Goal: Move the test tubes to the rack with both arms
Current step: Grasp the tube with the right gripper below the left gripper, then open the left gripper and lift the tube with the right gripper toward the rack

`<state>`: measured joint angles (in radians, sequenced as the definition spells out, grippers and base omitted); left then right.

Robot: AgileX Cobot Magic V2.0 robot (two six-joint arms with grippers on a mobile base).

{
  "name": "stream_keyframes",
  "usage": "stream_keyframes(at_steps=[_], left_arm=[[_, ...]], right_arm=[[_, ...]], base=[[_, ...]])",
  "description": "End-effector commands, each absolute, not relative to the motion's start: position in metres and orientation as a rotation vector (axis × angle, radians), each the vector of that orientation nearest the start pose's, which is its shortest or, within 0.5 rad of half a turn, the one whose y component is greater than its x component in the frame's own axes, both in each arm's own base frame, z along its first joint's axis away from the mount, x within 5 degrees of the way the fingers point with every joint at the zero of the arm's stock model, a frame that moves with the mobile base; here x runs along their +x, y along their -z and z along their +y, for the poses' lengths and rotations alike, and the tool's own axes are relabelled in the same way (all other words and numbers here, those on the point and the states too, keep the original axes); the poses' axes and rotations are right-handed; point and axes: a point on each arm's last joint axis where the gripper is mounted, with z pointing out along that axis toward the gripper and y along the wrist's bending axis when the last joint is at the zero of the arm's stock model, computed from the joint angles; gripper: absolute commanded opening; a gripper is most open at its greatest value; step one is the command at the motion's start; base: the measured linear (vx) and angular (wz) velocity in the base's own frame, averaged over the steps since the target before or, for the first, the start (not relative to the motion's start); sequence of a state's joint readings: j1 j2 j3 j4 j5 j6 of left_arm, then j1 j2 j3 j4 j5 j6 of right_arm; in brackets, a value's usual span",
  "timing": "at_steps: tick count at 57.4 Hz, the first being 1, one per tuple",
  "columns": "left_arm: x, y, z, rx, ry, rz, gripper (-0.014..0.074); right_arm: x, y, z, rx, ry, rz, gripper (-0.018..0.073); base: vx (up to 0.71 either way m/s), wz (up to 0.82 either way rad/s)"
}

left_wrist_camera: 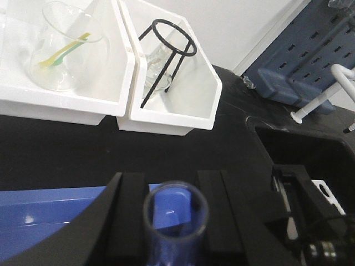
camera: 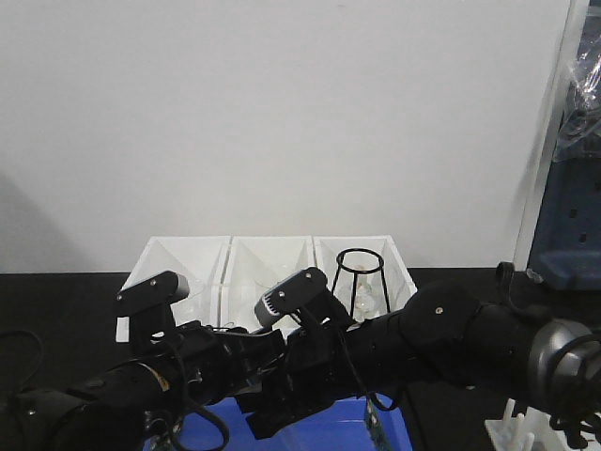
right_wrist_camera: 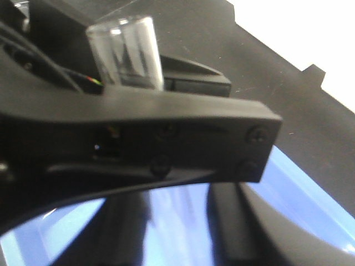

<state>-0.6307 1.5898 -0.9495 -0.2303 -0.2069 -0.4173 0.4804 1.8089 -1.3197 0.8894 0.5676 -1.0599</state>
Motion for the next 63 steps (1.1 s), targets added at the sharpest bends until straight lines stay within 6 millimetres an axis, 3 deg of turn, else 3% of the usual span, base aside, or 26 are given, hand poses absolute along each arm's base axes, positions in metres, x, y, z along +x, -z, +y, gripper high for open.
stream_keyframes(at_steps=[1, 22, 46, 54, 63], left_arm=[[0.2885, -0.2945, -0.2056, -0.062, 0.865, 1.841, -0.0006], [0.2885, -0.2946, -0.2055, -0.063, 0.865, 1.841, -0.0006], [0.2886, -0.2951, -0.2055, -0.055, 0.860, 1.833, 0.0010], [0.2885, -0.2946, -0.2055, -0.052, 0.857, 1.839, 0.0069], [0.2888, -0.2948, -0.2053, -0.053, 0.857, 1.836, 0.0216]], right_arm=[[0.3397, -0.2824, 0.2181, -0.975, -0.618, 2.020, 0.0214], [0.3404, -0.2844, 0.2193, -0.934, -0.648, 2.016, -0.0015], [0.3418, -0.2850, 0.2188, -0.912, -0.641, 2.014, -0.0011], [0.3418, -0.2850, 0.2188, -0.912, -0.641, 2.014, -0.0011], [0.3414, -0.2861, 0.2187, -0.913, -0.641, 2.011, -0.0011]], base=[[0.00, 0.00], [0.00, 0.00], [0.00, 0.00], [0.00, 0.00], [0.00, 0.00]])
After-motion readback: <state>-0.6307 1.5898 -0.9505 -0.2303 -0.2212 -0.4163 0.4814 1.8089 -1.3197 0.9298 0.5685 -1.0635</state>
